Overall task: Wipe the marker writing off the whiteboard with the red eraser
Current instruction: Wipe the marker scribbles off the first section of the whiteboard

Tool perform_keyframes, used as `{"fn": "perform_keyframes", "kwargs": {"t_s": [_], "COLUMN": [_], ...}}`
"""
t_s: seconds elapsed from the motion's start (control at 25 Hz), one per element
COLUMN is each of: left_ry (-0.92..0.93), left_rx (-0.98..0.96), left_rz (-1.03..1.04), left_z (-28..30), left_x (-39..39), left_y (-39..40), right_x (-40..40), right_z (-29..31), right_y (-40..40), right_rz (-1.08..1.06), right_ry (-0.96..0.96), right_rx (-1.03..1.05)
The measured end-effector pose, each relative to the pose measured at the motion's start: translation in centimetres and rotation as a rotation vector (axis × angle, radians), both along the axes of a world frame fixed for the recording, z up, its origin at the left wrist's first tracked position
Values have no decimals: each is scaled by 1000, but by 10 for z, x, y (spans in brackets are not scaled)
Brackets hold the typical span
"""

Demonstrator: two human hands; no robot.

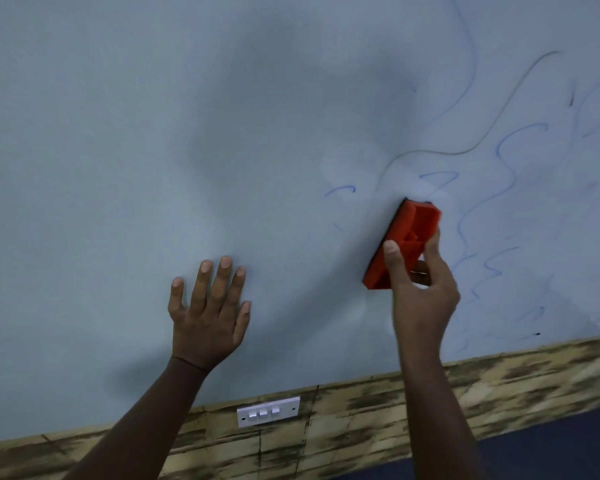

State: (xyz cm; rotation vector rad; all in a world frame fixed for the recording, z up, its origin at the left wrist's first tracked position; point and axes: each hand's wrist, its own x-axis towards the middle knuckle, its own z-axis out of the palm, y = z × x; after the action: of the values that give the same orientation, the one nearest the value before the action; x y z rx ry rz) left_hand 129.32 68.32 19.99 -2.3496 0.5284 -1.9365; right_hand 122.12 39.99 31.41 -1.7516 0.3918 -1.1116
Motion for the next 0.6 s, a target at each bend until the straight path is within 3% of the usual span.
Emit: {"fn": "perform_keyframes", "kwargs": {"t_s": [0.28,0.44,0.6], "left_ry": [0,6,4], "left_rx": [3,15,15], "left_rz": [11,1,-9], "left_z": [-1,-3,-5], "left_x": [2,1,2], "left_y": [1,2,3], "right_x": [-16,-13,-2], "right_z": [-34,-23,26], "right_y": [113,106,72], "right_rz": [126,109,54], "right_ry": [95,34,23], "right_rx": [-709,-747,-498]}}
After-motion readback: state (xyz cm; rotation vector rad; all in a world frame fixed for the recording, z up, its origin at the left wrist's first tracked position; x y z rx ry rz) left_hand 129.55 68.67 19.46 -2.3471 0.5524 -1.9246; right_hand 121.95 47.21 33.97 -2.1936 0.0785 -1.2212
